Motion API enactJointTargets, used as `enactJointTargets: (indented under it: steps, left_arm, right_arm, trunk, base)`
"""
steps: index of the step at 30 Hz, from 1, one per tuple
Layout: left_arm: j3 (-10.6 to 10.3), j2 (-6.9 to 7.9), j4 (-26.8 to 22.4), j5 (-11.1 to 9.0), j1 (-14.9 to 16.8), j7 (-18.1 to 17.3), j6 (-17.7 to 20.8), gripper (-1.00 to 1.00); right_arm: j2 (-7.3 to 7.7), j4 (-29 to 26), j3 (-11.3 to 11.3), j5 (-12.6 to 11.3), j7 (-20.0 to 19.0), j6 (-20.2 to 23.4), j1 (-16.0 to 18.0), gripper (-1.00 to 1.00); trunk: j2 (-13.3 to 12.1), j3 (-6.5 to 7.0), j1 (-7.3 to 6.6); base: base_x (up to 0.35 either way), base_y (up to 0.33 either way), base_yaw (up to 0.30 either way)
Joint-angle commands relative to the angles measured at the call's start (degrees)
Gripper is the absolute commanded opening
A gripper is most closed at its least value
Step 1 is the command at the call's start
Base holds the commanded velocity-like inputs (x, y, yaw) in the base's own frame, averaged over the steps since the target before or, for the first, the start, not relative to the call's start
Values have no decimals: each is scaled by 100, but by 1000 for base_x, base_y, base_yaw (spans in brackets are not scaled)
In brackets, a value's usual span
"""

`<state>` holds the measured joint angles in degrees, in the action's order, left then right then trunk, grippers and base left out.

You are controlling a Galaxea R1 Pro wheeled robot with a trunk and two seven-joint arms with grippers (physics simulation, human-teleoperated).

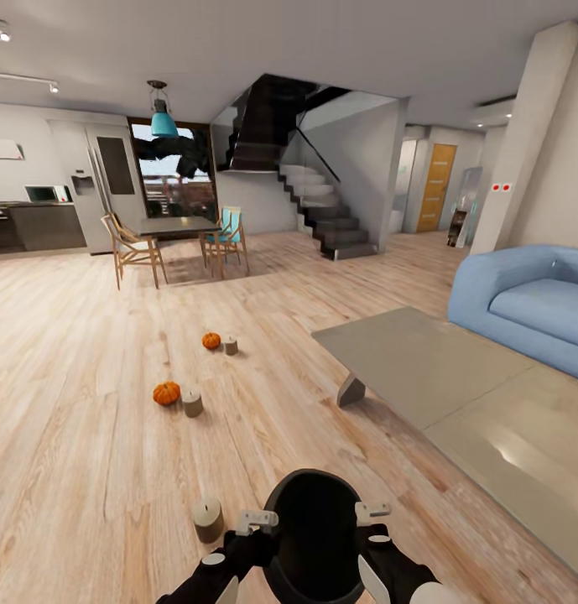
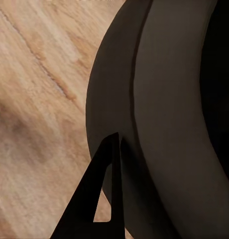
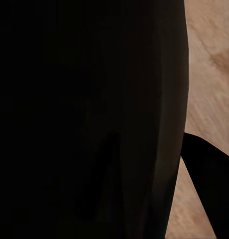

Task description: Place each of the two pumpkins and all three candles from the living room inside a cabinet in the living room (use any cabinet), then make sure every cabinet is closed, and position the cauldron so it is next to a table in the living room.

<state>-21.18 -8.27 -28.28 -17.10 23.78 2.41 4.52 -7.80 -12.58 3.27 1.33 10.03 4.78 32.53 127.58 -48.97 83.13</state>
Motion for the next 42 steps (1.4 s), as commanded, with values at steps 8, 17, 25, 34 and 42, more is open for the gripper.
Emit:
enactJointTargets:
  steps: [8,17,25,34,42]
  left_arm:
    - [-45,1,-99,-90,4,-276,23,-100]
    - [-44,1,-99,-91,4,-277,23,-100]
    - [-44,1,-99,-89,4,-277,21,-100]
    - [-44,5,-99,-90,4,-279,16,-100]
    - [-44,1,-99,-89,4,-277,17,-100]
  right_arm:
    - [-2,-16,51,-58,25,41,3,-100]
    - [-2,-16,51,-76,25,40,8,-100]
    - [-2,-16,30,-89,41,40,8,-100]
    - [7,-8,1,-97,51,40,7,-100]
    - [5,-7,-1,-98,51,40,8,-100]
  trunk:
    - [-319,139,-178]
    - [-680,301,-375]
    - [-1001,444,-551]
    - [-1362,606,-749]
    - [-1683,750,-925]
  base:
    - [0,0,0]
    - [0,0,0]
    - [0,0,0]
    - [0,0,0]
    - [0,0,0]
